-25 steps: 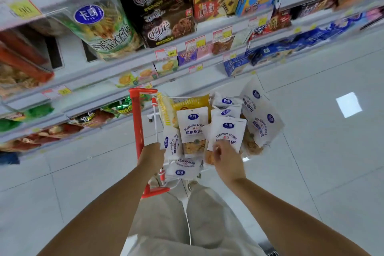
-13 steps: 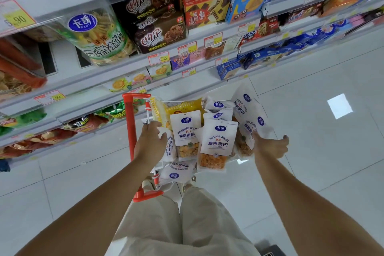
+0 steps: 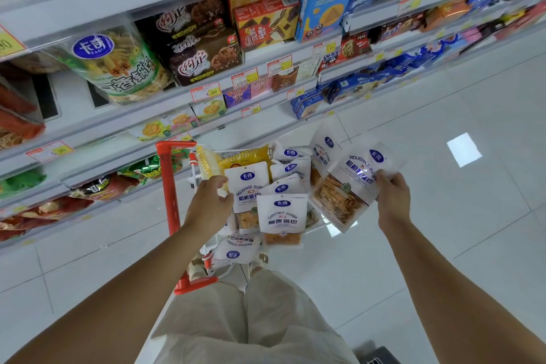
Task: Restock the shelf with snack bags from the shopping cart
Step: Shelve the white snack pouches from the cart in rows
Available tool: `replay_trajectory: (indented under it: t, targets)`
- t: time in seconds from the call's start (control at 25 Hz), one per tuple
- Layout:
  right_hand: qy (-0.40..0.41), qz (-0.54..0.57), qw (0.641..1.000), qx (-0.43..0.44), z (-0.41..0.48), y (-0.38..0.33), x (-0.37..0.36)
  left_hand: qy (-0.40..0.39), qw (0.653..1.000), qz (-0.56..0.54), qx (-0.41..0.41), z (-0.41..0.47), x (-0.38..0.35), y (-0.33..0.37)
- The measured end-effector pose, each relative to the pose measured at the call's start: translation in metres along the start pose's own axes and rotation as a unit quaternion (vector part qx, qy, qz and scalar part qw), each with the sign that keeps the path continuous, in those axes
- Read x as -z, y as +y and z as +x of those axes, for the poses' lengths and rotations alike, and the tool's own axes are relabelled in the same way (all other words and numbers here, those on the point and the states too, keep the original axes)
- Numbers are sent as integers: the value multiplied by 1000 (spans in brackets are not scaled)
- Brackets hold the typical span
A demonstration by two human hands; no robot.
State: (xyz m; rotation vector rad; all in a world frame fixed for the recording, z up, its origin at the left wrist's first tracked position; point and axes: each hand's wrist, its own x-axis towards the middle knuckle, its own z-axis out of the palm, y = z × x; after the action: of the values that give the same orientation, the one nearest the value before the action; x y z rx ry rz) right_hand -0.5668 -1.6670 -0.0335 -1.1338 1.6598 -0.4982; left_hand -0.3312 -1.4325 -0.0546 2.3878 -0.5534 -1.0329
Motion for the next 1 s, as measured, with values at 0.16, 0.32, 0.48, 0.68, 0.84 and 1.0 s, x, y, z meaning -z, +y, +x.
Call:
replay_trajectory:
  t: [0.16,0.32,0.48,0.68,0.84,1.0]
  targets:
    - [-14,18,1000,19,-6,-17,-6,-12,1000,-14,-8,-1,7,13]
    - [61,10,996,61,-15,-33,-7,-10,1000,-22,2,-8,25,13]
    - [96,0,990,102,-22,-56,-15,2,998,-60,9,-9,46,15]
    - [106,-220,954,175,-15,-50,-35,-9,996,-2,86,-4,44,-15]
    - [48,-377,909,169,-4,-5,-40,-111,977,70,169,1,4,-54]
    - [-84,-383,920,-19,7,39,-54,-125,969,127,170,13,-17,-66]
